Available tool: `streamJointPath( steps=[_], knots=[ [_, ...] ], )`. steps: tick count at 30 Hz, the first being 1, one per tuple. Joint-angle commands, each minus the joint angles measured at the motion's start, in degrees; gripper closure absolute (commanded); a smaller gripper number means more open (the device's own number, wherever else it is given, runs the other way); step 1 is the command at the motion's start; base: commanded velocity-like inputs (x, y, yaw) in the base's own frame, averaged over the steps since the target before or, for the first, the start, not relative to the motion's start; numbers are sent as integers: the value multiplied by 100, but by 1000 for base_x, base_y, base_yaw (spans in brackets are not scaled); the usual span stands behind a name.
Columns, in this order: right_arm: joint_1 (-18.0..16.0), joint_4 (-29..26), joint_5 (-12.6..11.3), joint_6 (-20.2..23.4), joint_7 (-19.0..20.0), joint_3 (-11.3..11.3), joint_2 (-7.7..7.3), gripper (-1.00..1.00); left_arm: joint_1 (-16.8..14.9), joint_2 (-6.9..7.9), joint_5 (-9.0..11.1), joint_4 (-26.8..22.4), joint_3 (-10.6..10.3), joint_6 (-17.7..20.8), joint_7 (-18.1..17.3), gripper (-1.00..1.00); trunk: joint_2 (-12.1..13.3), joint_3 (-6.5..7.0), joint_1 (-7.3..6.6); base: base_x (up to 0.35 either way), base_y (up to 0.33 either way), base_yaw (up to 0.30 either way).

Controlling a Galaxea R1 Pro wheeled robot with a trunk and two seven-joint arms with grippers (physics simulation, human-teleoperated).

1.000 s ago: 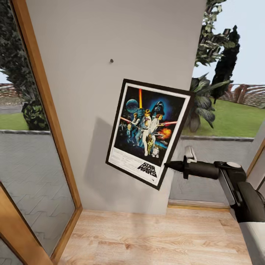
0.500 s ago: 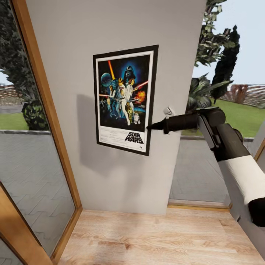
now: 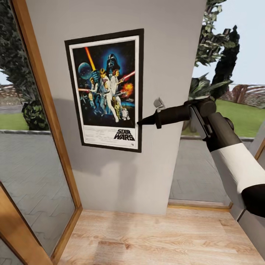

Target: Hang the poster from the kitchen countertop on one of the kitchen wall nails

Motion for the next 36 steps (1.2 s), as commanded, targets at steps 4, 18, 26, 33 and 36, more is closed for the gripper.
streamJointPath(
  steps=[4, 18, 26, 33, 36],
  knots=[
    [-8, 303, -63, -141, 118, -110, -9, 100, -6, 1, 25, 9, -18, -42, -13, -100, -10, -9, 3, 0, 0, 0],
    [-6, 397, -64, -199, 155, -409, -10, 100, -7, -2, 25, 9, -18, -42, -15, -100, -10, -9, 3, 0, 0, 0],
    [-5, 389, -65, -200, 155, -413, -10, 100, -5, 5, 25, 9, -18, -42, -13, -100, -10, -9, 3, 0, 0, 0],
    [-3, 390, -71, -225, 158, -414, -17, 100, -7, 4, 26, 9, -18, -42, -15, -100, -10, -9, 3, 0, 0, 0],
    [-2, 401, -73, -423, 162, -409, -22, 100, -8, 0, 25, 9, -18, -42, -18, -100, -10, -9, 3, 0, 0, 0]
  ],
)
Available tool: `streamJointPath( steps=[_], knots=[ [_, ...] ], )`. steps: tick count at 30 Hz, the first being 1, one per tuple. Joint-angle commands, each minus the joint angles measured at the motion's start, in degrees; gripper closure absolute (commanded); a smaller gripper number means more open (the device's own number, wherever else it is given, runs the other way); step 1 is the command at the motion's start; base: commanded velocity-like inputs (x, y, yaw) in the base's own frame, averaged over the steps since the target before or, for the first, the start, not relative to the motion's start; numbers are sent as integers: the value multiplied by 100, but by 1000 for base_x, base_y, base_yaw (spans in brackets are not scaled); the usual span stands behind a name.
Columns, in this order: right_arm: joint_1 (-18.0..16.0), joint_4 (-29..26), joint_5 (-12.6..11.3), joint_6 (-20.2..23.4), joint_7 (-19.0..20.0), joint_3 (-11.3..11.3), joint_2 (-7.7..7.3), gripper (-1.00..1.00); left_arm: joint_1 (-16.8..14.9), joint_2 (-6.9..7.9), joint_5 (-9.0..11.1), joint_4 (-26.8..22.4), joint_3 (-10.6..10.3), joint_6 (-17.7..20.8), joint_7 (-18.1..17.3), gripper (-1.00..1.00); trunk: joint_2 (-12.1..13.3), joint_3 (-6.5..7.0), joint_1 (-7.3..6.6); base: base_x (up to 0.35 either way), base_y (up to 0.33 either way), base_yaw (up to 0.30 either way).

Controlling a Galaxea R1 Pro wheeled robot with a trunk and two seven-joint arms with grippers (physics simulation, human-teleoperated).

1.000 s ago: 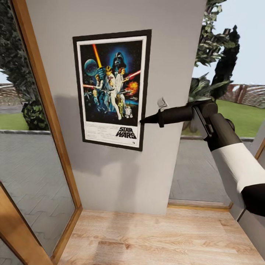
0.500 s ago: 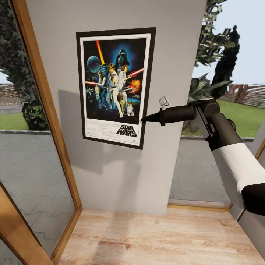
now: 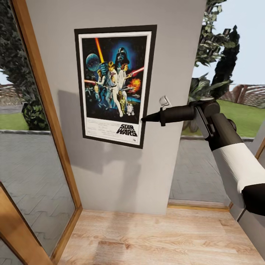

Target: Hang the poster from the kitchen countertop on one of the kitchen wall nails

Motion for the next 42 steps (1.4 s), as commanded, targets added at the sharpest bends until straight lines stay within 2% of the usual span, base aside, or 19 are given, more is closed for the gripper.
streamJointPath(
  steps=[1, 42],
  knots=[
    [-6, 5, -50, 39, 11, 16, -7, 100, -5, 4, 25, 9, -18, -42, -11, -100, -9, -9, 3, 0, 0, 0],
    [-20, -6, -40, -66, -11, 1, -3, 100, 3, -17, 25, 9, -17, -50, -4, -100, -9, -9, 3, 42, 0, 0]
  ],
)
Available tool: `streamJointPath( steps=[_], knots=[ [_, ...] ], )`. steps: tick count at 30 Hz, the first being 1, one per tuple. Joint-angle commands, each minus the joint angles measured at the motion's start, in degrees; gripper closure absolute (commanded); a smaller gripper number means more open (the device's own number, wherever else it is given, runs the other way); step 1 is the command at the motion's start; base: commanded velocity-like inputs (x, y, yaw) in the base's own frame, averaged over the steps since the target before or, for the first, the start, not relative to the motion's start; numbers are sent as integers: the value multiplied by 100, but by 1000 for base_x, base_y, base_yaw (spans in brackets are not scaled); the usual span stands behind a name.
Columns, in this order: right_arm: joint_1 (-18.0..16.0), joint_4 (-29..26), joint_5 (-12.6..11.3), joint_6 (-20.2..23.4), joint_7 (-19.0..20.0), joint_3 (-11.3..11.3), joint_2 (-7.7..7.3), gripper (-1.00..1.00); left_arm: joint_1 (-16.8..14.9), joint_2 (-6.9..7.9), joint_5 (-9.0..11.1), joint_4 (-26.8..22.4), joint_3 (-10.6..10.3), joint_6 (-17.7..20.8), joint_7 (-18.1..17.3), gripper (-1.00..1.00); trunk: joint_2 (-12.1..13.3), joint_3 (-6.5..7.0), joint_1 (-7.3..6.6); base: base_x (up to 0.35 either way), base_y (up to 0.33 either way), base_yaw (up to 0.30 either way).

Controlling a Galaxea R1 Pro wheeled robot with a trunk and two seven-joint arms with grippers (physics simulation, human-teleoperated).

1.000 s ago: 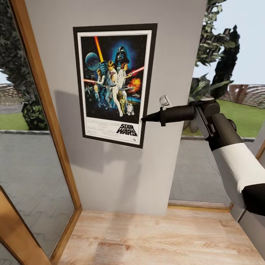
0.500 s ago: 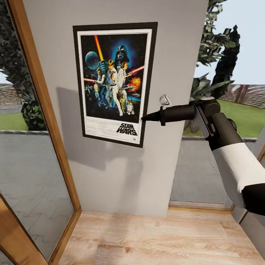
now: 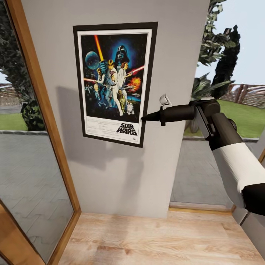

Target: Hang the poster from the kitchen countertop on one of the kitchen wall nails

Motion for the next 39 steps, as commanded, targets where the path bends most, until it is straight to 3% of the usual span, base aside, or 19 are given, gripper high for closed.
streamJointPath(
  steps=[1, 11, 33, 39],
  knots=[
    [-6, 4, -52, 65, 8, 15, -6, 100, -4, 0, 25, 9, -18, -41, -11, -100, -9, -9, 5, 262, 0, 0],
    [-7, 7, -52, 61, 4, 15, -6, 100, -4, -2, 25, 9, -19, -42, -10, -100, -9, -9, 5, 281, 0, 0],
    [-7, 7, -52, 61, 4, 23, -6, 100, -4, 2, 25, 9, -19, -41, -10, -100, -9, -9, 5, 21, 0, 0],
    [-5, 15, -52, 61, -3, 24, -6, 100, -4, 2, 25, 9, -19, -41, -10, -100, -9, -9, 5, 240, 0, 0]
  ],
)
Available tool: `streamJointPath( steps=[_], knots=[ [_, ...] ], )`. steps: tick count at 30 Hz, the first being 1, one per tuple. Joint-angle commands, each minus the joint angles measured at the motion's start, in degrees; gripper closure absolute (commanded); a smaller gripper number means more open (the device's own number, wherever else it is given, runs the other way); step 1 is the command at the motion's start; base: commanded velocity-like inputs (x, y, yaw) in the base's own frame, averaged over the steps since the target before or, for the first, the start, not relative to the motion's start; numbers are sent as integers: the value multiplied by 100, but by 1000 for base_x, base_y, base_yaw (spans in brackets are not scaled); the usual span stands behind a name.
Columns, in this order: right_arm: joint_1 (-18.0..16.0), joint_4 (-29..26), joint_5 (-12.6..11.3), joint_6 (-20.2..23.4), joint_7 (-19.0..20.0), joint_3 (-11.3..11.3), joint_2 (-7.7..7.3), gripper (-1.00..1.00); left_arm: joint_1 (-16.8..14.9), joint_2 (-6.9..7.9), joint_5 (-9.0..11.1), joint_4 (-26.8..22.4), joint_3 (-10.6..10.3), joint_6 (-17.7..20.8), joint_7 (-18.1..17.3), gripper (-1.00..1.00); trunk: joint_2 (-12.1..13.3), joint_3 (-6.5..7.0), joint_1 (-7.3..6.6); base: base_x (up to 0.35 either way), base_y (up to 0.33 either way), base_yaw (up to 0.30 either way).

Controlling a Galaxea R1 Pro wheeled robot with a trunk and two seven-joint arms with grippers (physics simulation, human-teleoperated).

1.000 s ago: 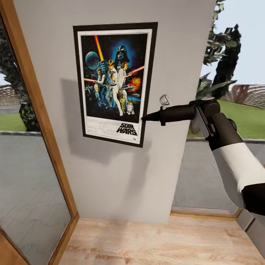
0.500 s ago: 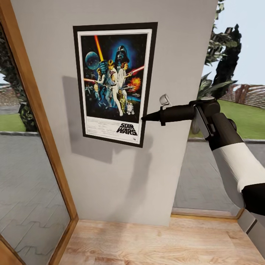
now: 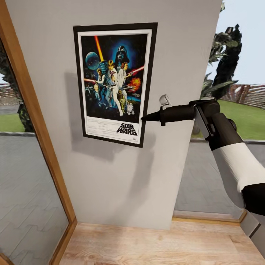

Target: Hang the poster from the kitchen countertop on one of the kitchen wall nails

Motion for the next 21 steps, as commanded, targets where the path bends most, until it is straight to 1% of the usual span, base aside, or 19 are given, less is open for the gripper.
streamJointPath(
  steps=[1, 16, 18, 21],
  knots=[
    [-7, 3, -52, 67, 9, 15, -6, 100, -5, 2, 25, 9, -18, -41, -11, -100, -9, -9, 6, 326, 0, 0],
    [-8, 4, -52, 67, 0, 13, -6, 100, -5, 2, 25, 9, -18, -41, -11, -100, -9, -9, 6, 332, 0, 0],
    [-8, 4, -52, 67, 0, 15, -6, 100, -5, 2, 25, 9, -18, -41, -11, -100, -9, -9, 6, 215, 0, 0],
    [-6, 4, -52, 67, 0, 15, -6, 100, -5, 2, 25, 9, -18, -41, -11, -100, -9, -9, 6, 84, 0, 0]
  ],
)
